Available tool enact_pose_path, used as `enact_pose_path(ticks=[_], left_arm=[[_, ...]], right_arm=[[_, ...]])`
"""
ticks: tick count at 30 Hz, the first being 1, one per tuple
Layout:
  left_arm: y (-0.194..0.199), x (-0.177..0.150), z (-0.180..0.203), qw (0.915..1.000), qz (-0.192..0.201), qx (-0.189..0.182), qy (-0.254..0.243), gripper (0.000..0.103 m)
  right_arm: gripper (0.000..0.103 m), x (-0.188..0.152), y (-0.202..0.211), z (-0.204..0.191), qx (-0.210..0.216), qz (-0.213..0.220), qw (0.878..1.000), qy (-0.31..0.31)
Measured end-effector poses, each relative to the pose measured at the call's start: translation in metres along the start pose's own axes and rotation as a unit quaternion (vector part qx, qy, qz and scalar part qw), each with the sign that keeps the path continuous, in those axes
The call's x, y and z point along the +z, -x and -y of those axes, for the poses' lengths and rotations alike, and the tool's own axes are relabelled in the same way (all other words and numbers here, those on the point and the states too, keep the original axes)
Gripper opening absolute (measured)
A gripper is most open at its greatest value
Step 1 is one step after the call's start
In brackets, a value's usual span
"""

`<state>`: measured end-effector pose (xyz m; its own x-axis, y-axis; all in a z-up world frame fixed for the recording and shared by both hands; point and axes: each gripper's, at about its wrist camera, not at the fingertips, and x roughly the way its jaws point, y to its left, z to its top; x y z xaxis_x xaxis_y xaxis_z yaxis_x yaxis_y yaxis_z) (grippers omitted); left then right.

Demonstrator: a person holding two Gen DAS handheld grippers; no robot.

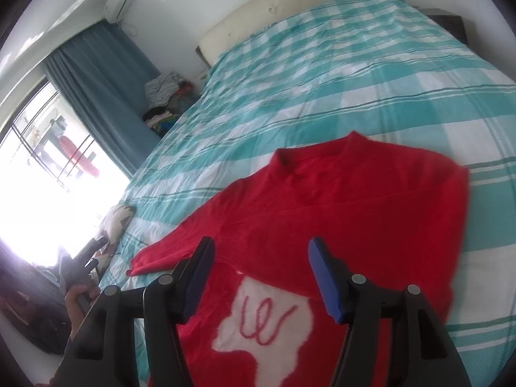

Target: Fold small clothes

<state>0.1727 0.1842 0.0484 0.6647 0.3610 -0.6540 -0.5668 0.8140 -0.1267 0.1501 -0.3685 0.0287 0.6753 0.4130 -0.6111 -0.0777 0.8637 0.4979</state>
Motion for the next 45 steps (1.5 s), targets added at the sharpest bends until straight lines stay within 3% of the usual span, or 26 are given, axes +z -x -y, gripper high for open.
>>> enact_pose_path(ticks=[4, 10, 13, 18, 26, 37, 45], left_arm=[[-0.001, -0.007, 0.011, 0.9997, -0.006, -0.003, -0.023, 0.099], [-0.010, -0.027, 0.037, 0.9950, -0.044, -0.035, -0.083, 0.100], [-0.012, -0.041, 0.050, 0.9902, -0.066, -0.051, -0.112, 0.100], [-0.003, -0.050, 0.066, 0.9853, -0.059, -0.066, -0.146, 0.101], [-0.009, -0.053, 0.072, 0.9806, -0.092, -0.094, -0.145, 0.101], [-0.004, -0.054, 0.079, 0.9771, -0.091, -0.102, -0.163, 0.102], [-0.003, -0.056, 0.080, 0.9759, -0.089, -0.096, -0.175, 0.102]], right_arm=[[0.063, -0.016, 0.054, 0.066, -0.083, 0.035, 0.995, -0.049], [0.063, -0.057, 0.086, 0.094, -0.123, 0.057, 0.988, -0.068], [0.063, -0.053, 0.095, 0.089, -0.083, 0.078, 0.989, -0.089], [0.067, -0.046, 0.105, 0.071, -0.111, 0.113, 0.986, -0.044], [0.067, -0.049, 0.105, 0.078, -0.120, 0.116, 0.984, -0.061], [0.067, -0.055, 0.082, 0.052, -0.162, 0.087, 0.983, 0.015], [0.067, -0.056, 0.083, 0.056, -0.159, 0.090, 0.983, 0.007]])
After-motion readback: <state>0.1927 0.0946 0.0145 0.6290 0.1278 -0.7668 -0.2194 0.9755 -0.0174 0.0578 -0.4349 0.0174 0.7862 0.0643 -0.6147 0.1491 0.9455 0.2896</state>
